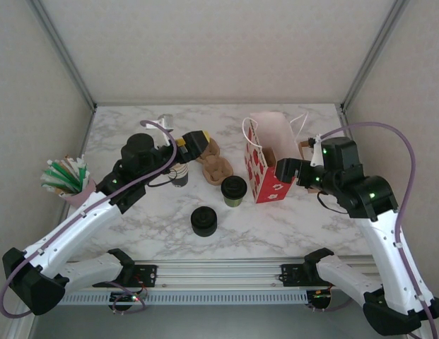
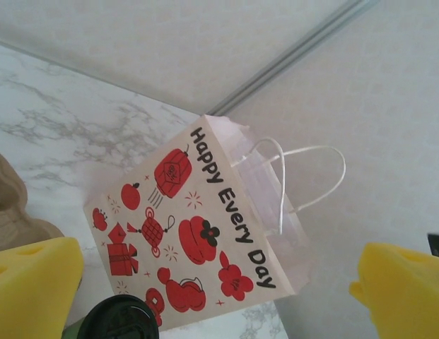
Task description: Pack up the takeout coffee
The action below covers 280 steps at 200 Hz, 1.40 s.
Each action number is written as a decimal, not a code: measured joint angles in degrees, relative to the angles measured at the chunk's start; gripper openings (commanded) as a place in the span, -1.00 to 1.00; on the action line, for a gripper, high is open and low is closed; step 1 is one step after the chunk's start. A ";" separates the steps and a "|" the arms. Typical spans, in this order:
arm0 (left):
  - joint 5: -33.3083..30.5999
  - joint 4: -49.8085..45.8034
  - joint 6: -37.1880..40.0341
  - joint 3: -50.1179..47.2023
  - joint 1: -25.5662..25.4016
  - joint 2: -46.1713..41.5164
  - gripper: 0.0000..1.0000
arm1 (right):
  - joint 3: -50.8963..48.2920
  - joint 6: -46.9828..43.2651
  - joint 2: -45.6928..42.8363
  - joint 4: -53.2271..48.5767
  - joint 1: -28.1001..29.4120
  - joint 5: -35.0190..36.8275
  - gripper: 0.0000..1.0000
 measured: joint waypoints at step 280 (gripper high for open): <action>-2.71 1.64 9.68 -5.14 -0.26 -2.51 0.99 | -0.98 -4.70 1.81 8.13 9.57 -16.74 0.66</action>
